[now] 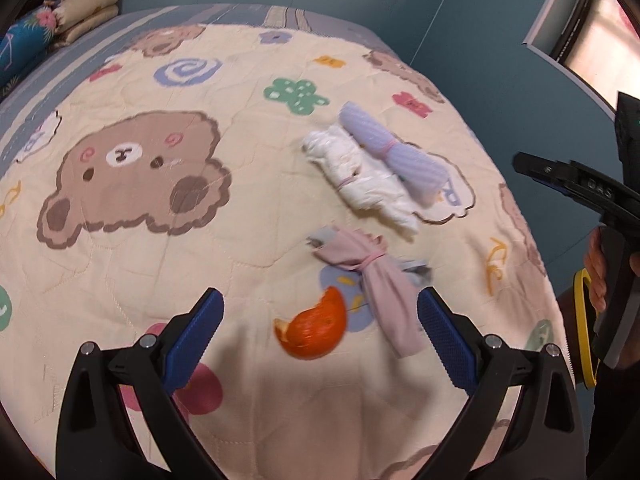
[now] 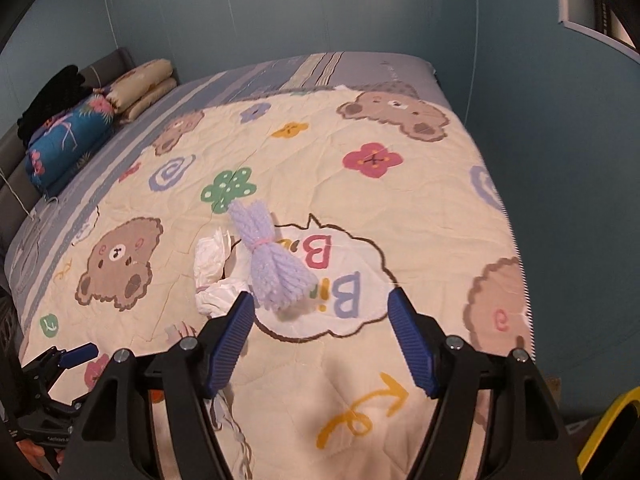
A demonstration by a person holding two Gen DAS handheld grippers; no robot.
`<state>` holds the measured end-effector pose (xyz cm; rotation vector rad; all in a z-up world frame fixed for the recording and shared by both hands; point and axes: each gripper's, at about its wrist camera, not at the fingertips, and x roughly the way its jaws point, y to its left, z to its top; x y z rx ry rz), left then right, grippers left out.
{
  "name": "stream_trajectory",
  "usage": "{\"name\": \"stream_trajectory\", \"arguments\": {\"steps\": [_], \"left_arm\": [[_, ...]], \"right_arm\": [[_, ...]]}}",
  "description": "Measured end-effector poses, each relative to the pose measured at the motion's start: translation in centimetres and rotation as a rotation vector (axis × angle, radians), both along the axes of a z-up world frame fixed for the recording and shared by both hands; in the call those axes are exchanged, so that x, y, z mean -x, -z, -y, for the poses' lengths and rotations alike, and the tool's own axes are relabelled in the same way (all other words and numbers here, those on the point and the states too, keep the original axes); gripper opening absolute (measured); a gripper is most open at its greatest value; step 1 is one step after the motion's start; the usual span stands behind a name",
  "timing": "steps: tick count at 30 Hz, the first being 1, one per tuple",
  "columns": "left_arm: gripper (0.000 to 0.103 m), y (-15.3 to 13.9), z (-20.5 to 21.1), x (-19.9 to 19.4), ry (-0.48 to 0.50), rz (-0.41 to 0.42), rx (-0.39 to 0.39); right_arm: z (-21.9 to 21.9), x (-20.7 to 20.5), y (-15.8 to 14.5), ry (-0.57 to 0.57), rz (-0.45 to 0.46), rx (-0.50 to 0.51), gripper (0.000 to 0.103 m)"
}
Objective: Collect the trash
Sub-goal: 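Grasp the orange peel with left tool while right tool grasps the lavender mesh net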
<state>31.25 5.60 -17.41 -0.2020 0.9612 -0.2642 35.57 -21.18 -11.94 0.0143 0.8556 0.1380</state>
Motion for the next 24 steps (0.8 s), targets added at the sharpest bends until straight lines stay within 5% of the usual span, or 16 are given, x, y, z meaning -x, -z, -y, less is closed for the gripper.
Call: {"name": "stream_trajectory", "arguments": {"steps": [15,24], "left_arm": [[0.092,4.3,-1.0,-1.3,0.029,-0.056,-0.004],[0.072,5.0,0.0,-2.2,0.072,-0.063,-0.023]], "right_arm": [[-3.8,-8.1,6.2,-0.018,-0.115,0.085,0.066],[-5.2,-9.5,8.3,-0.046,-0.155,0.083,0.064]]}}
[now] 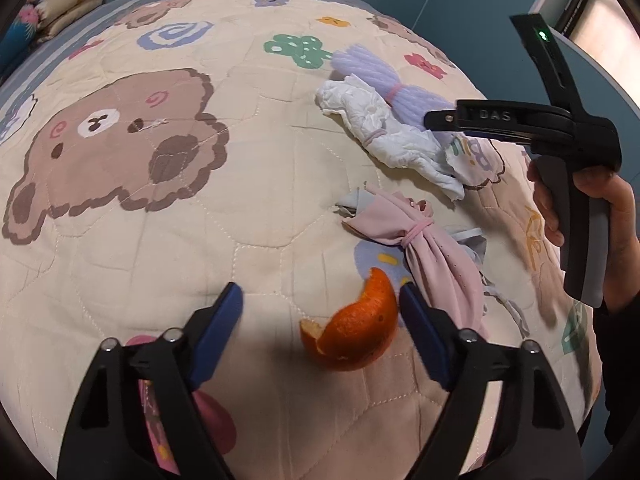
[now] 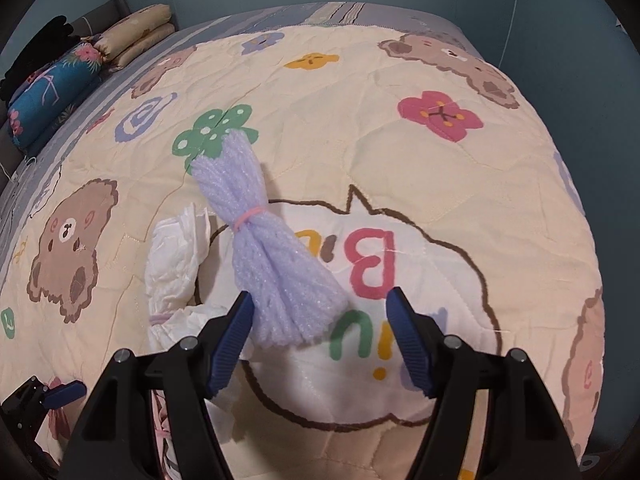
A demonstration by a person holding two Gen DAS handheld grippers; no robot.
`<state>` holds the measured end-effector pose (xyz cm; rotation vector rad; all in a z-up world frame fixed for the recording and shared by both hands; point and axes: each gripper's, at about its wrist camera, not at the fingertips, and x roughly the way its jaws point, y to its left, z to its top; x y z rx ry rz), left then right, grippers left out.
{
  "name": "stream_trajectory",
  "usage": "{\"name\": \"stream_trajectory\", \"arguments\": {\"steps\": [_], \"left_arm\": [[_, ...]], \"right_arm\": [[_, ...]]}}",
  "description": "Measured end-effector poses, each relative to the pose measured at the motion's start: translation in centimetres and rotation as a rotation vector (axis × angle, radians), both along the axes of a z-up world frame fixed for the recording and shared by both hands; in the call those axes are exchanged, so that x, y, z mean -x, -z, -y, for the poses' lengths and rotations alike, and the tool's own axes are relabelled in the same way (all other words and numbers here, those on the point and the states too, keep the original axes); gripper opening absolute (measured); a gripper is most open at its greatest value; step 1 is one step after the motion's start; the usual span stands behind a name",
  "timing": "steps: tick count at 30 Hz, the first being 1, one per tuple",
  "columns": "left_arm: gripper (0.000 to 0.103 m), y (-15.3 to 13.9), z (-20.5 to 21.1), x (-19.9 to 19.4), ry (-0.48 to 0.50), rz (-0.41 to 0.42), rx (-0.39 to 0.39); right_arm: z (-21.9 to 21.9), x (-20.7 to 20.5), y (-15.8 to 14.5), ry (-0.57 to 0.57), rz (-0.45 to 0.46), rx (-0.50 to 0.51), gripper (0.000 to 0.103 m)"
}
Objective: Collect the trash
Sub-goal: 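Grasp the orange peel with left tool while right tool grasps the lavender mesh net, then carry orange peel and lavender mesh net toward the yellow bin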
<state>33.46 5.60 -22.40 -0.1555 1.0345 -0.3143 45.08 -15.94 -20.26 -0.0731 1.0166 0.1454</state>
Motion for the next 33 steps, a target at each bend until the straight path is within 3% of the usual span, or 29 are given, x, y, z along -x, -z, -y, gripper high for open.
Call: {"name": "stream_trajectory", "arguments": {"steps": [10,17,19,22,29,33], "left_arm": [[0.040,0.2,1.0,0.3,0.063,-0.008,0.034],[0.025,0.5,1.7,0.8,0.087,-0.004,0.060],[0.020,0.4,1.5,0.7,0.085,-0.014,0.081],[0.019,0.3,1.3,0.7,0.080,-0.018,0.088],[0.019,-1.1,0.5,1.3,0.058,-0.005,0.114],[0.019,-2.3,-0.1,1.8,0.047,0.022,0.110]], "right_arm": [[-2.1,-1.3,-1.1,-0.046,0.049,0.050,0.062],[-3.7,-2.3,0.6,-0.080,0.000,0.076,0.031],[-4.2,-2.1,0.5,-0.093,0.004,0.084,0.026],[-4.6,-1.9,0.4,-0.108,0.003,0.090,0.023],[-3.3,0.2,-2.0,-0.104,-0.014,0.003,0.022],[-2.5,2.9,-4.2,-0.106,0.041,0.004,0.023]]}}
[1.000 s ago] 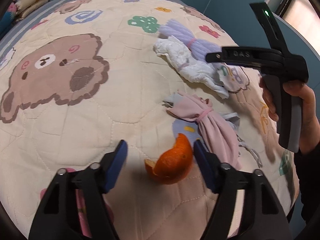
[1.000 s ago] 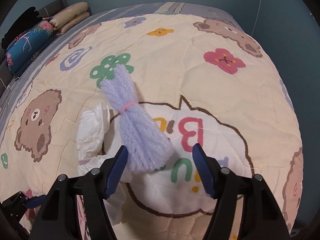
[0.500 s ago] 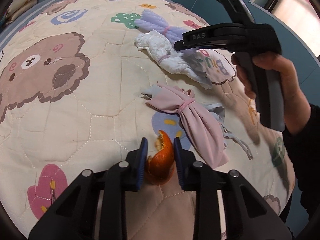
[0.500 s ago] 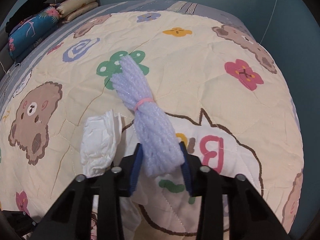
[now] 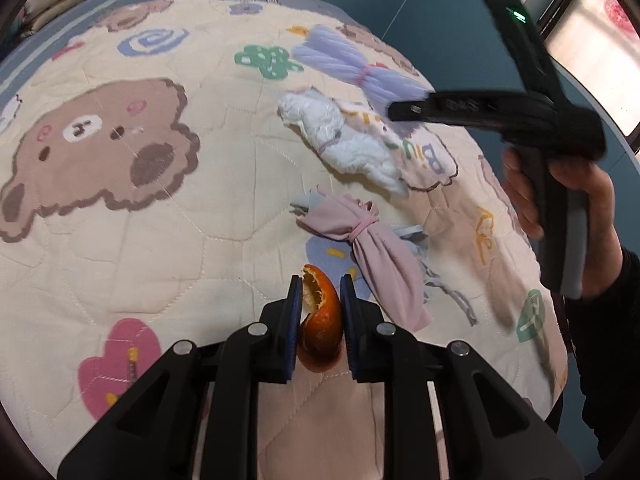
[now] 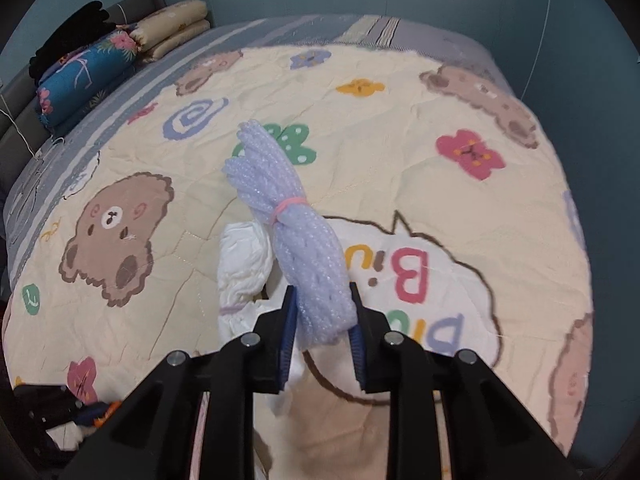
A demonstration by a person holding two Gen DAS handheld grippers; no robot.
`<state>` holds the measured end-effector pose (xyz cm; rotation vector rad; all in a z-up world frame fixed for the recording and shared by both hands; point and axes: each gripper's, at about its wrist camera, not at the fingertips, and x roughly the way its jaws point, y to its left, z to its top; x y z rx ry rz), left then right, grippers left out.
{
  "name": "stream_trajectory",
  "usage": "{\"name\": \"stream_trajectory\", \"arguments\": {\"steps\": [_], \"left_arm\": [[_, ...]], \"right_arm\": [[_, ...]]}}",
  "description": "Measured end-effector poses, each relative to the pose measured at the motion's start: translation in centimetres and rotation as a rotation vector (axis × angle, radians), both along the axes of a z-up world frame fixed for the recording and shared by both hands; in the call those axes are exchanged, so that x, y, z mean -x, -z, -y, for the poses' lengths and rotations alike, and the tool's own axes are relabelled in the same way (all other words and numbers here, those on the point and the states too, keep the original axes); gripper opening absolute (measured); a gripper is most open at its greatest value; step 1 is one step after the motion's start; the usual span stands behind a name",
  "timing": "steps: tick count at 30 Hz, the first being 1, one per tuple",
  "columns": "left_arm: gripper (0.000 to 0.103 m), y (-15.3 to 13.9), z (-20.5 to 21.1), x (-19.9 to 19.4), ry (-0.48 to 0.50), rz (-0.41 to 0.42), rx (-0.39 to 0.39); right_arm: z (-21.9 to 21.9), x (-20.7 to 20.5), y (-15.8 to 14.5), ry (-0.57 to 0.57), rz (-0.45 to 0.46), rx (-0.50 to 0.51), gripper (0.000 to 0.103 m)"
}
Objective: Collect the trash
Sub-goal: 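Carry orange peel and lavender mesh net toward the yellow bin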
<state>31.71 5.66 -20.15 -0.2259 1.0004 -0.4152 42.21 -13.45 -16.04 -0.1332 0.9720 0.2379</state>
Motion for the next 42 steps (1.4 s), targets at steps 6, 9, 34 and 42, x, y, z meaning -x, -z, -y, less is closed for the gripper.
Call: {"name": "stream_trajectory", "arguments": {"steps": [6,9,34,42], "left_arm": [[0.019,-2.5,-0.6,1.3,-0.038,0.048,-0.008],[0.019,-3.9,-0.3,2.3,-0.045,0.077,-0.017],[0.019,-12.5,11.4,9.5,0.133,0.210,-0.024],[0.019,-14.2,17.2,10.4,0.240,0.241,-0.032]], "right_arm": [[2.1,4.4,-3.2,0.024,0.043,-0.043,0.023],[3.4,6.8,-4.5,0.041,0.053,-0.066,0.023],[17.4,24.9,-8.4,0.257,0.138,-0.151,0.023],[22.2,28.2,-9.4,0.350,0.198,-0.158,0.023]]}}
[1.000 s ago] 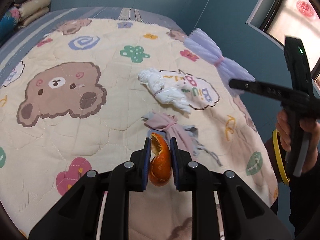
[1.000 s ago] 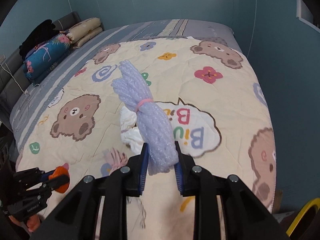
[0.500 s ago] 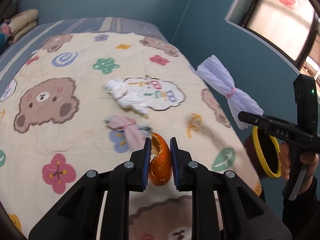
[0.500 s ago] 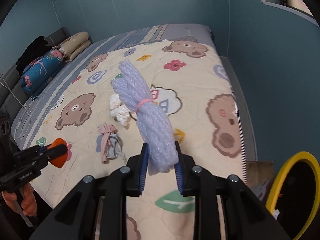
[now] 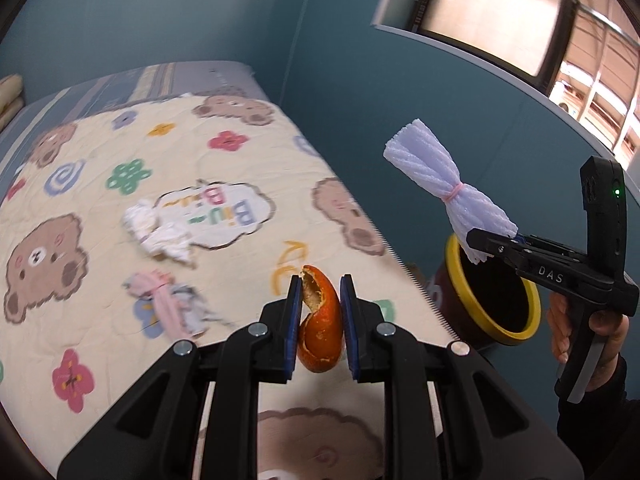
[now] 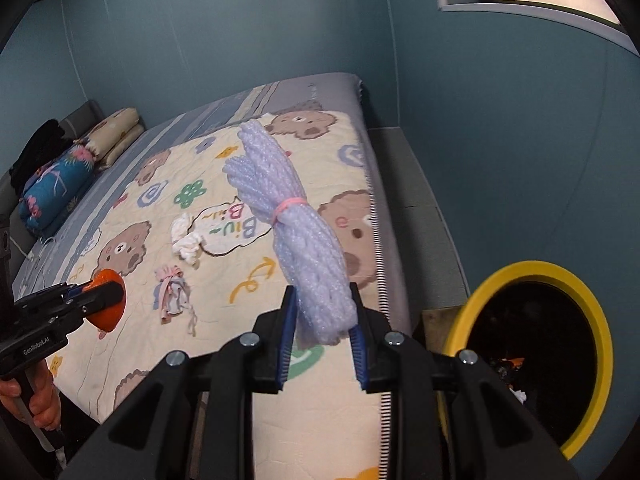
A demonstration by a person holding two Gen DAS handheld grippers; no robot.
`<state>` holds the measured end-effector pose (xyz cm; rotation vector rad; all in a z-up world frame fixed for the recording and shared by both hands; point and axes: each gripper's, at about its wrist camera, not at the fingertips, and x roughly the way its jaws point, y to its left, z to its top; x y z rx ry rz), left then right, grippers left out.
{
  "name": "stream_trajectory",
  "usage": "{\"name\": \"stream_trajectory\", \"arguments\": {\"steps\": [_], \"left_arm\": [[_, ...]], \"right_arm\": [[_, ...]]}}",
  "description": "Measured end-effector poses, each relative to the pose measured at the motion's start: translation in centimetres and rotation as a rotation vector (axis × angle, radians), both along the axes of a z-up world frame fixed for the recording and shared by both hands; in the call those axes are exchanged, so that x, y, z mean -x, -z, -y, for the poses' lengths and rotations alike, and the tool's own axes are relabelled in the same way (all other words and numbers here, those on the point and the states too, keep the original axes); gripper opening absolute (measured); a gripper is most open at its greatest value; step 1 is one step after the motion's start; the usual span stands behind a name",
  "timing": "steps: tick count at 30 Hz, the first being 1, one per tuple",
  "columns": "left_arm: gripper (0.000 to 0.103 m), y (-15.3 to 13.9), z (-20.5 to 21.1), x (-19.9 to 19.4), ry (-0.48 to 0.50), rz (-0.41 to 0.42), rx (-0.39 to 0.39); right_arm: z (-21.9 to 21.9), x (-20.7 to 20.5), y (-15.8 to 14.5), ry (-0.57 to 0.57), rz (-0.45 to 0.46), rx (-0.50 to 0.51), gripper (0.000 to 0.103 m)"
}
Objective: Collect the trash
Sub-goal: 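Carry orange peel and lavender mesh net toward the yellow bin, then lower orange peel and lavender net over the bin and open both tools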
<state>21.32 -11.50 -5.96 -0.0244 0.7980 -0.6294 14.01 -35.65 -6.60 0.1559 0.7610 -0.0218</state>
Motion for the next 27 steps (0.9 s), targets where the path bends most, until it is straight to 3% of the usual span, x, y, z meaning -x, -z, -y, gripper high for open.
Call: {"name": "stream_trajectory", "arguments": {"steps": [18,27], "left_arm": [[0.019,-1.1,13.2,1.5,0.213,0.038,0.003],[0.019,0.1,19.4,1.7,0.290,0.022,-0.008]], "right_arm": [[9.1,5.0,-0.2,0.218,0.050,-0.003,0.023],[13.1,6.5,0.2,0.316,0.038,0.003,0.024]]}}
